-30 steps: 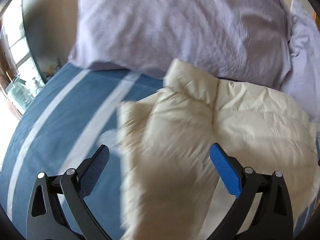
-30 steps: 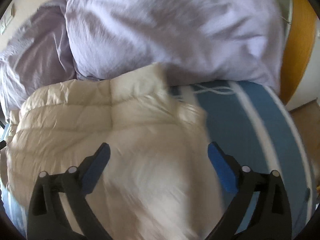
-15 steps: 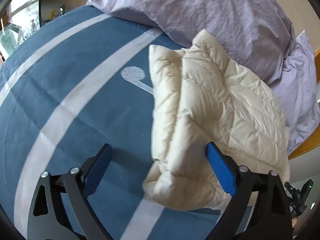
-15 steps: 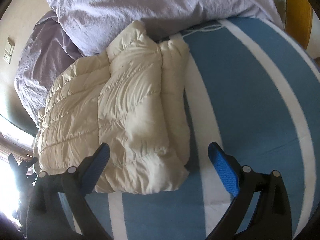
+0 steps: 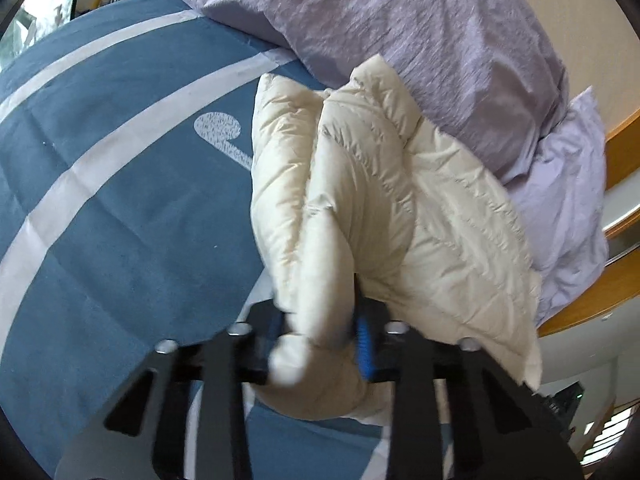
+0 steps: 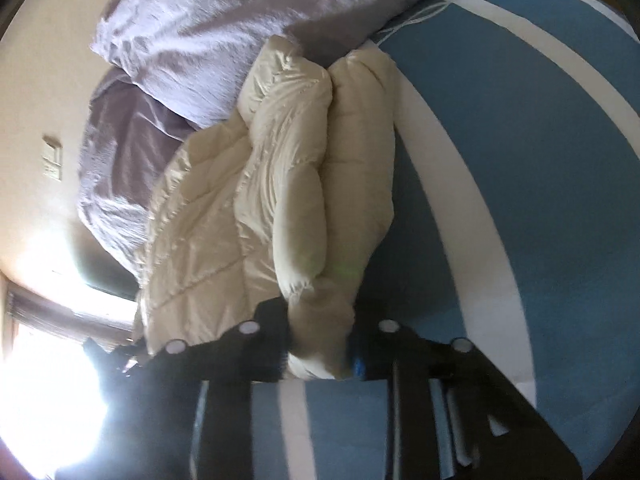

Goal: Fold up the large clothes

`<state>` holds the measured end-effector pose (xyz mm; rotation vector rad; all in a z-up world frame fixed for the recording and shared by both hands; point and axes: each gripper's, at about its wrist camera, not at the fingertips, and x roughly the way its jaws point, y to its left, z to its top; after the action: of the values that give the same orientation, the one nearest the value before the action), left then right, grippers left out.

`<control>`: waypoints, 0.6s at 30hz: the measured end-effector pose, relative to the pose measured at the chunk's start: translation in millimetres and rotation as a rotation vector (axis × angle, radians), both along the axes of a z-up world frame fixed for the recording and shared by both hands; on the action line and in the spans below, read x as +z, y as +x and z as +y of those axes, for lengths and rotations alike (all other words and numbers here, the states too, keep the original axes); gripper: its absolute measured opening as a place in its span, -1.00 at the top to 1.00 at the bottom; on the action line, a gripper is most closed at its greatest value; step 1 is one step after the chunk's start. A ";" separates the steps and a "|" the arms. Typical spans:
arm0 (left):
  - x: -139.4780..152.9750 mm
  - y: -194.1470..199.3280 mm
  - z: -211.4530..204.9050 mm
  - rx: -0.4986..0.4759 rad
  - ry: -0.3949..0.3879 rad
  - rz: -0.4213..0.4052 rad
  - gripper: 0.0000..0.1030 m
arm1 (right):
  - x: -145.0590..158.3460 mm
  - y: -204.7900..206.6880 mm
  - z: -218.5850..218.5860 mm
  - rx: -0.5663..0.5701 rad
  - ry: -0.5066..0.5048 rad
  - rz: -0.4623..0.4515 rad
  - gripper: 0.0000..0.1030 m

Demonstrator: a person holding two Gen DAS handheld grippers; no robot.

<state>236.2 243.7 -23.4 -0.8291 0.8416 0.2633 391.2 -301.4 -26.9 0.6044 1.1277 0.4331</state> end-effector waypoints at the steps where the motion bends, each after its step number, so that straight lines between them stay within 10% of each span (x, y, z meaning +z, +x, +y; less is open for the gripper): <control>1: 2.5 -3.1 1.5 0.004 -0.007 -0.014 0.64 | 2.6 -2.4 1.3 0.004 0.001 -0.009 0.65; 18: 32.4 -126.3 28.1 0.002 0.042 -0.080 0.73 | 33.6 -106.1 42.2 0.250 -0.040 -0.111 0.69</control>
<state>109.9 271.8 9.0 -0.7958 0.7581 0.2474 285.1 -259.2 6.7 0.4000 1.1066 0.6497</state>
